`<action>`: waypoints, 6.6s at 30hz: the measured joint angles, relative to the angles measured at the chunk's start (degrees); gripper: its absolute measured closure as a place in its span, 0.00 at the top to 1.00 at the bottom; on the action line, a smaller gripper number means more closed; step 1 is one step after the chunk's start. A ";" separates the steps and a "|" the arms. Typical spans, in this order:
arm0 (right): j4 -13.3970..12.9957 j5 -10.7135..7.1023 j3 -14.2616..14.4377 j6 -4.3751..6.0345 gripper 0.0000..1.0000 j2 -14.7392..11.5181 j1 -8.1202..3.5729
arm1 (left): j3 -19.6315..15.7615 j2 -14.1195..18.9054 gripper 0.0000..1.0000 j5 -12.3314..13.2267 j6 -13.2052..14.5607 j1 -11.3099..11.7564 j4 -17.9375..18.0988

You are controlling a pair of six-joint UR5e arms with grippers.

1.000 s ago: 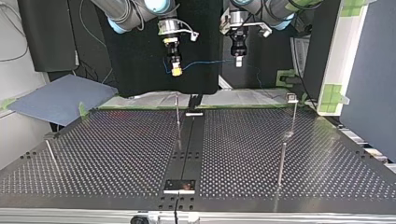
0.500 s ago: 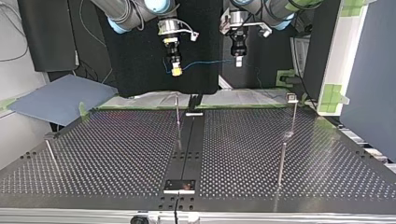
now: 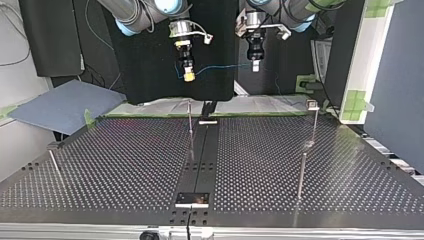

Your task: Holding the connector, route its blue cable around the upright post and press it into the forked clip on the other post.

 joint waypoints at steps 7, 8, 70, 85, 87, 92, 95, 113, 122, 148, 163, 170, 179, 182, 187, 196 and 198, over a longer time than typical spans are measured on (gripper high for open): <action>0.00 0.00 0.00 0.00 0.01 0.00 0.00 | 0.00 0.00 0.00 0.00 0.00 0.00 0.00; 0.00 0.00 0.00 0.00 0.01 0.00 0.00 | 0.00 0.00 0.00 0.00 0.00 0.00 0.00; 0.00 0.00 0.00 0.00 0.01 0.00 0.00 | 0.00 0.00 0.00 0.00 0.00 0.00 0.00; 0.00 0.00 0.01 0.00 0.01 0.00 0.00 | 0.00 0.00 0.00 0.00 0.00 0.00 0.00; 0.00 0.00 0.00 0.00 0.01 0.00 0.00 | 0.00 0.00 0.00 0.00 0.00 0.00 0.00; 0.00 0.00 0.00 0.00 0.01 0.00 0.00 | 0.00 0.00 0.00 0.00 0.00 0.00 0.00; 0.00 0.00 0.00 0.00 0.01 0.00 0.00 | 0.00 0.00 0.00 0.00 0.00 0.00 0.00; 0.00 0.00 0.00 0.00 0.01 0.00 0.00 | 0.00 0.00 0.00 0.00 0.00 0.00 0.00; 0.00 0.00 0.00 0.00 0.01 0.00 0.00 | 0.00 0.00 0.00 0.00 0.00 0.00 0.00; -0.44 0.17 0.00 0.00 0.01 -0.08 -0.17 | 0.44 -1.40 0.00 0.09 1.32 -0.79 1.14; 2.13 3.68 -3.50 0.67 0.01 3.41 3.33 | 0.44 -1.41 0.00 0.09 1.32 -0.79 1.14; 2.44 7.86 -7.66 0.70 0.01 6.30 5.47 | 0.44 -1.41 0.00 0.09 1.32 -0.79 1.14; 2.46 12.67 -9.02 0.70 0.01 6.58 5.62 | 0.44 -1.41 0.00 0.09 1.32 -0.79 1.14; 2.35 14.25 -9.09 0.83 0.01 6.72 5.51 | 0.53 -1.52 0.02 -0.04 1.48 -0.95 1.24; 1.53 16.46 -9.21 2.24 0.01 7.86 5.54 | 1.76 -0.63 0.02 -0.37 2.81 -1.35 0.77; 2.84 18.01 -9.21 6.31 0.07 5.00 5.83 | 5.95 3.48 0.05 1.89 0.17 -1.02 -3.20; 3.61 17.87 -9.12 7.20 0.13 4.24 5.75 | 6.81 4.46 0.05 2.07 -0.80 -0.89 -4.15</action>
